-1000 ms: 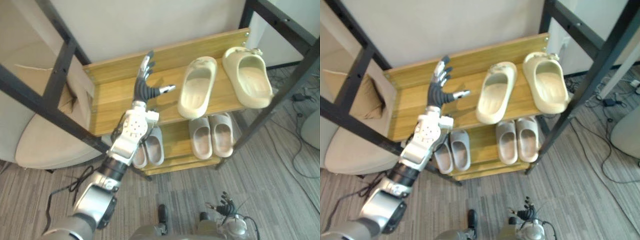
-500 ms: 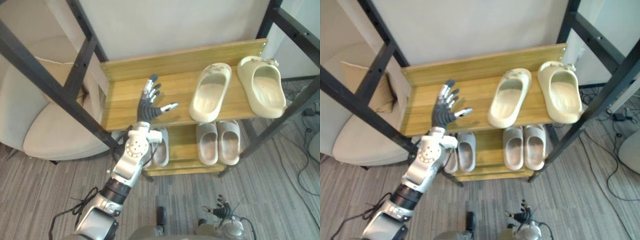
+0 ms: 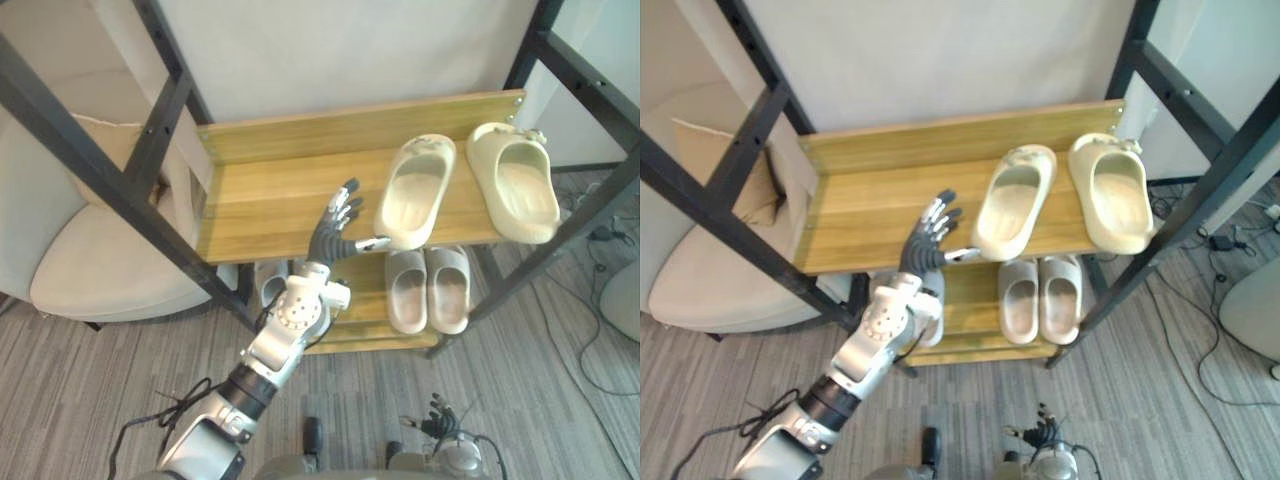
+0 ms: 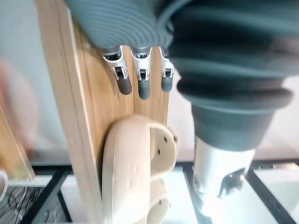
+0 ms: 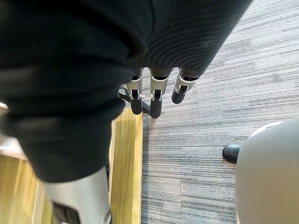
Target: Organize the slippers on the shoe rack
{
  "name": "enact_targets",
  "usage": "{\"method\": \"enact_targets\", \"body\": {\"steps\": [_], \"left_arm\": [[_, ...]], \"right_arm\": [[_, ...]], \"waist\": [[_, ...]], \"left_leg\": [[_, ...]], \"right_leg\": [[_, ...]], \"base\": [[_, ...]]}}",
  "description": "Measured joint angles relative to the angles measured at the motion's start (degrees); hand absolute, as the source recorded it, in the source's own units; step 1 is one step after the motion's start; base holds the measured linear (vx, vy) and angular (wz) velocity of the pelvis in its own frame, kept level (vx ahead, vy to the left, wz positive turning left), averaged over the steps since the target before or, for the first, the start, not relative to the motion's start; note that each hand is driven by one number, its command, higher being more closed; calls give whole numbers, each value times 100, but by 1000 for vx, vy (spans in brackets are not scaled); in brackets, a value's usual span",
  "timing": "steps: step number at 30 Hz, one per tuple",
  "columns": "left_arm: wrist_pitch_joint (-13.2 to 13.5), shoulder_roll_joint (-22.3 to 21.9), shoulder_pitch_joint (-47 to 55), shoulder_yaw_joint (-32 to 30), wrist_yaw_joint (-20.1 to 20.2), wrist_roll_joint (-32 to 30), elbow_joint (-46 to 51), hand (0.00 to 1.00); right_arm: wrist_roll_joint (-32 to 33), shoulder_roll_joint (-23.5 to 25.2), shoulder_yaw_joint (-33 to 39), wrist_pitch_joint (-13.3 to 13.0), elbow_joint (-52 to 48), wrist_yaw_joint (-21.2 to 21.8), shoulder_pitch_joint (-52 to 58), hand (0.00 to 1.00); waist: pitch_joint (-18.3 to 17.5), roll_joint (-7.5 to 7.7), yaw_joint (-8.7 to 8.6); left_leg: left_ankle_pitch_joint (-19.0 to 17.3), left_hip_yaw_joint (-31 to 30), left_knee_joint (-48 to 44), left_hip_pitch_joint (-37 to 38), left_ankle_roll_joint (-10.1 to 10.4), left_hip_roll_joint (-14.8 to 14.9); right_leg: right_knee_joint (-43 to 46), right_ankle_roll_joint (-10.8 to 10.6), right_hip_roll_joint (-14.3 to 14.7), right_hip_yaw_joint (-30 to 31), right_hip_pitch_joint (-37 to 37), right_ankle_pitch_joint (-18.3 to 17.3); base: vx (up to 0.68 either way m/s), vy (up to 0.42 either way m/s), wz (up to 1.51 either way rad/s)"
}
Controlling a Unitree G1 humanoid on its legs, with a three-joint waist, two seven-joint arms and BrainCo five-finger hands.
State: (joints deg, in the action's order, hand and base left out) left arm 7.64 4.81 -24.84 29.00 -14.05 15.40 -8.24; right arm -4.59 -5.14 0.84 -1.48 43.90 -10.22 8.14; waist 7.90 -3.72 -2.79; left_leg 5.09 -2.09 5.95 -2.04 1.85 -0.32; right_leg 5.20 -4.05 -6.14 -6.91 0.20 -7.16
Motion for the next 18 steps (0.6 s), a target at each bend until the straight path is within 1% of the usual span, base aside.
{"method": "enact_targets", "body": {"steps": [4,7,9,12,18], "left_arm": [[75,-180,-230,174,41,23,-200,0],[76,-326,-423,313,46,43,-296,0],[71,-509,-573,475,48,44,-466,0],[57,-639,-618,473,-7,48,-559,0],[41,-655,-740,474,-212,54,-625,0]], "right_arm": [[0,3,-2,6,-19,-6,-4,0],[9,-6,6,7,-36,-21,-5,0],[8,1,4,7,-49,-85,-4,0],[10,6,4,7,-79,-110,-3,0],[13,-24,7,13,-302,-123,106,0]], "waist": [[-2,55,-5],[0,59,-21],[-2,75,-21],[-1,76,-40],[2,80,-35]], "left_leg": [[-19,129,-3,-90,30,75],[-5,166,-4,-187,37,72],[-5,251,-5,-188,37,59],[-5,306,-5,-184,38,51],[-7,405,-4,-196,37,42]], "right_leg": [[53,12,32,133,-142,24],[127,10,28,176,-287,23],[254,-5,7,261,-382,-15],[379,-6,-8,305,-456,-73],[655,-3,-23,416,-656,-177]], "base": [[-3,-8,-18],[7,1,-9],[9,14,-13],[-1,2,-10],[-11,-7,-7]]}}
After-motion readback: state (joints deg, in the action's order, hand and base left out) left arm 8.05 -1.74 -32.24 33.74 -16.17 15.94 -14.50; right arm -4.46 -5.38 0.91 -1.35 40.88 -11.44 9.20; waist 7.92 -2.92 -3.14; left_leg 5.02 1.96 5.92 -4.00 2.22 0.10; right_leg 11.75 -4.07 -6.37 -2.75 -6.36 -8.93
